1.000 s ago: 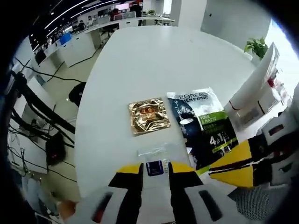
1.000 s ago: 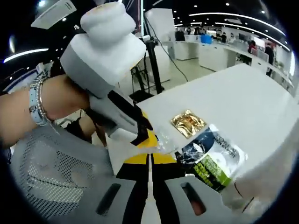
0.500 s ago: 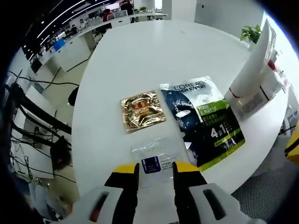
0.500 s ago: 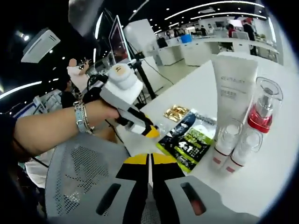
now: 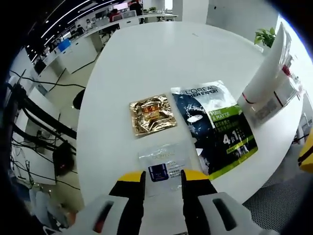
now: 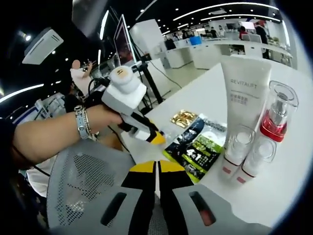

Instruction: Arrange the skincare products in the storage area until every visible bottle or jar stands upright without overlapping.

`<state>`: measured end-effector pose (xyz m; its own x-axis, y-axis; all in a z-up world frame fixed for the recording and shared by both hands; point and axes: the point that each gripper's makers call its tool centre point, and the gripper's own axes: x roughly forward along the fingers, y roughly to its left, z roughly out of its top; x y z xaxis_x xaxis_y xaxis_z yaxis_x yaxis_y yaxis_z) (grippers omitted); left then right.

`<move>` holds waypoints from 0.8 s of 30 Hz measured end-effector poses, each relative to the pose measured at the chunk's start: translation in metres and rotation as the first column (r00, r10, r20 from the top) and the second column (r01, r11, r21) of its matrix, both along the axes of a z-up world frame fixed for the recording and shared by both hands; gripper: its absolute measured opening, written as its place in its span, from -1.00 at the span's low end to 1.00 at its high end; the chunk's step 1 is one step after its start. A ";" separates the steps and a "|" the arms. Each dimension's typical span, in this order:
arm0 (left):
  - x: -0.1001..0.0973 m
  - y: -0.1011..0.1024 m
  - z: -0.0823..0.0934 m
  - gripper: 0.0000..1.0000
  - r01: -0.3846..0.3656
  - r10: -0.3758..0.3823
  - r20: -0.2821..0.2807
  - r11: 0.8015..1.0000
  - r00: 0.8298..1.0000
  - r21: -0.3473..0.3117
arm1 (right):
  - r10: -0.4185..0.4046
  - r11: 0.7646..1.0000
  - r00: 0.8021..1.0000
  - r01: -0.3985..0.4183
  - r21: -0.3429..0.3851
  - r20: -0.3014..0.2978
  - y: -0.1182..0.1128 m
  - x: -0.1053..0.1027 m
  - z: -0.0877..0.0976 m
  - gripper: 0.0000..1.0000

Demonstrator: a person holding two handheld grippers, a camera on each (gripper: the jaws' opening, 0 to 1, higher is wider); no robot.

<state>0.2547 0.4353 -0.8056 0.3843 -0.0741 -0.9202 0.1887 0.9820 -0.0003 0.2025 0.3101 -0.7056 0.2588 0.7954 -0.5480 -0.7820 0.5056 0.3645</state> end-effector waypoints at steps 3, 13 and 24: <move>0.000 0.001 0.001 -0.38 0.002 -0.002 -0.005 1.000 1.000 0.007 | 0.000 1.000 1.000 0.000 -0.008 0.008 0.000 0.002 -0.001 -0.98; 0.003 0.000 0.007 -0.29 -0.003 0.003 0.011 1.000 1.000 -0.003 | -0.008 1.000 1.000 0.008 -0.021 0.008 -0.002 0.005 -0.004 -0.98; 0.030 0.003 0.087 -0.29 -0.044 0.084 0.376 0.993 0.923 -0.113 | 0.124 0.983 0.975 -0.146 0.113 0.183 -0.024 -0.015 0.064 -0.98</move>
